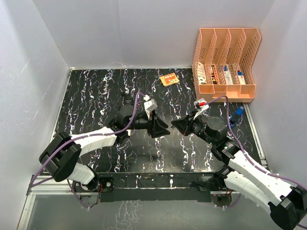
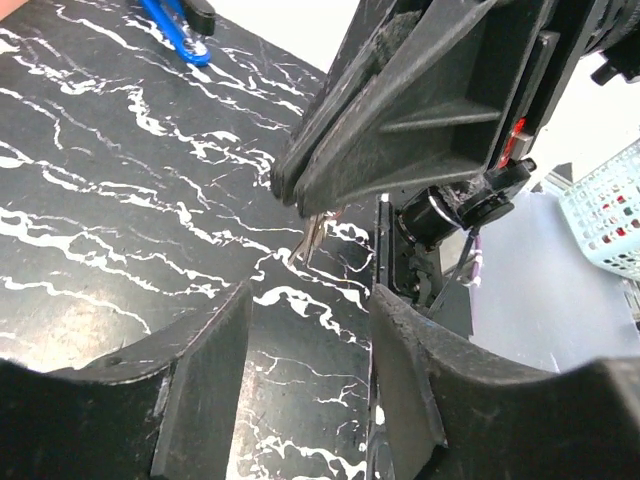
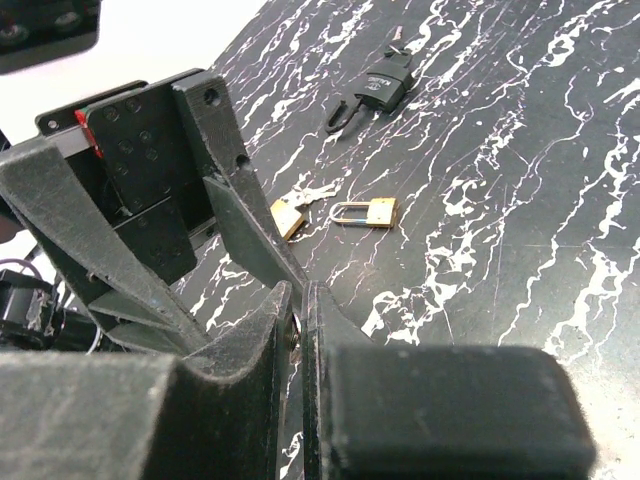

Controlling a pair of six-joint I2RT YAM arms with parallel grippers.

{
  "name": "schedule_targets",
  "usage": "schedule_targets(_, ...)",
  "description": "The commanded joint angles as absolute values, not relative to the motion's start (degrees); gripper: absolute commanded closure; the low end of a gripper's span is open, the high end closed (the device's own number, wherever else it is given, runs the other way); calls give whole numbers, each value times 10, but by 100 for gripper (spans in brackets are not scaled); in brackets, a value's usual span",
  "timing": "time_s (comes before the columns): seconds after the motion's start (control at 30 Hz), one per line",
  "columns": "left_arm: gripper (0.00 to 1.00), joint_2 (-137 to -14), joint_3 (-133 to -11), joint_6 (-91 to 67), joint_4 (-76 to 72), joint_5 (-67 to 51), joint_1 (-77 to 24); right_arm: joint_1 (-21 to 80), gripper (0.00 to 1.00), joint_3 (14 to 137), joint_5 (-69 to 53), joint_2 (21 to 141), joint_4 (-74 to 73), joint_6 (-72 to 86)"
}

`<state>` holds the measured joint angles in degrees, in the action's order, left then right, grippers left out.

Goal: Unlock with the key

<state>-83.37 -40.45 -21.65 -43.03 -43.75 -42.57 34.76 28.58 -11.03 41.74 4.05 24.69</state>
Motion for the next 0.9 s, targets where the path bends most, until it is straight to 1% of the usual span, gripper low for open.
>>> schedule_targets(0.0,48,-787,-384,-209,-434,-403,-415,344,100,291,-81,423,51,260)
schedule_targets(0.03,46,-769,-378,-207,-431,-391,-414,344,100,291,-77,424,49,261)
schedule_targets(0.13,35,-738,-358,-194,-407,-320,-414,343,100,292,-55,426,39,266)
schedule_targets(0.2,24,-720,-351,-178,-366,-241,-414,342,100,291,-36,426,33,271)
schedule_targets(0.3,5,-705,-350,-160,-296,-112,-414,342,100,290,-22,422,27,274)
schedule_targets(0.33,2,-705,-352,-154,-270,-70,-414,342,100,290,-22,420,26,274)
schedule_targets(0.4,2,-714,-360,-137,-228,17,-413,342,100,291,-24,417,26,276)
schedule_targets(0.5,2,-742,-379,-105,-174,89,-414,341,100,294,-31,418,26,275)
schedule_targets(0.57,1,-771,-400,-83,-142,117,-413,342,100,295,-34,419,25,273)
schedule_targets(0.67,1,-808,-411,-52,-140,131,-413,341,100,295,-39,421,25,270)
schedule_targets(0.87,2,-865,-426,-4,-155,114,-411,342,100,291,-42,416,21,267)
